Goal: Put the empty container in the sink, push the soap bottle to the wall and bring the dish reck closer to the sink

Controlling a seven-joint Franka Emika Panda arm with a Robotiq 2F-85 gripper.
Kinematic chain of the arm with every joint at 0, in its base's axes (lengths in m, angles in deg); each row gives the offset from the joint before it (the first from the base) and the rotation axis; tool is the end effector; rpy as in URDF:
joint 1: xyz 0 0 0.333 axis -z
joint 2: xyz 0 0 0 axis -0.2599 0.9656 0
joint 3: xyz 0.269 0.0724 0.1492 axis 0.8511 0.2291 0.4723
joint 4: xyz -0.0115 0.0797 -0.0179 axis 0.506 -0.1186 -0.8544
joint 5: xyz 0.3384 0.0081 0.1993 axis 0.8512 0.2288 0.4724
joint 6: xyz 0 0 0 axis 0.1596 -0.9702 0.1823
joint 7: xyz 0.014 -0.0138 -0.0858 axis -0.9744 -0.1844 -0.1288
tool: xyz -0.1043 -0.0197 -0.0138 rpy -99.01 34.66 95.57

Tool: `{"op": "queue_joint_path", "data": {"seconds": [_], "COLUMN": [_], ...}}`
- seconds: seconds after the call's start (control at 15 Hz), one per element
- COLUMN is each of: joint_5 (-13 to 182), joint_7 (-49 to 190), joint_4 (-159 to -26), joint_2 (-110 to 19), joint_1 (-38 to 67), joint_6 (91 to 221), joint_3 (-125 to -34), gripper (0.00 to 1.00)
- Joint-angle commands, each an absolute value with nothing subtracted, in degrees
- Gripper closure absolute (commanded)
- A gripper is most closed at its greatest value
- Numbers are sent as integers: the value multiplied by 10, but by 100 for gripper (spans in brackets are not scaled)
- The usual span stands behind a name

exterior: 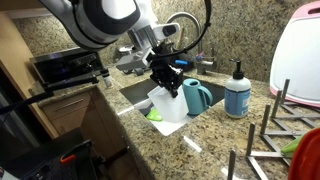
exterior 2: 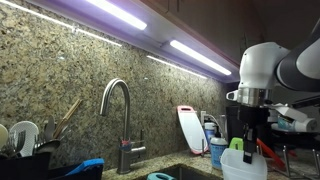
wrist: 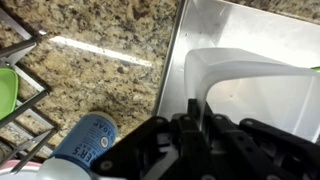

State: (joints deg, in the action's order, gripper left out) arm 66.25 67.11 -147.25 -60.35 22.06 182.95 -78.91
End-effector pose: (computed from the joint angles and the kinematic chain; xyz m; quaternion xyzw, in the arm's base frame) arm 0.4636 -0.0644 0.2754 0.9882 0.0691 0.1054 0.0868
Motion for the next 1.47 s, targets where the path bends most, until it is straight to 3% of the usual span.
{"op": "queue_joint_path", "data": {"seconds": [0.0,0.4,0.47,1.4], "joint_5": [667,667,667,394], "joint_7": [667,667,667,884], "joint_4": [-1467,-1467,-1467,-1427], "joint_2": [-595,-593,-593,-490], "joint_1": [210,210,210,180], "joint_6": [1828,1828,1828,1851], "joint_3": [-799,-801,-801,-817], "gripper": [94,94,99,99]}}
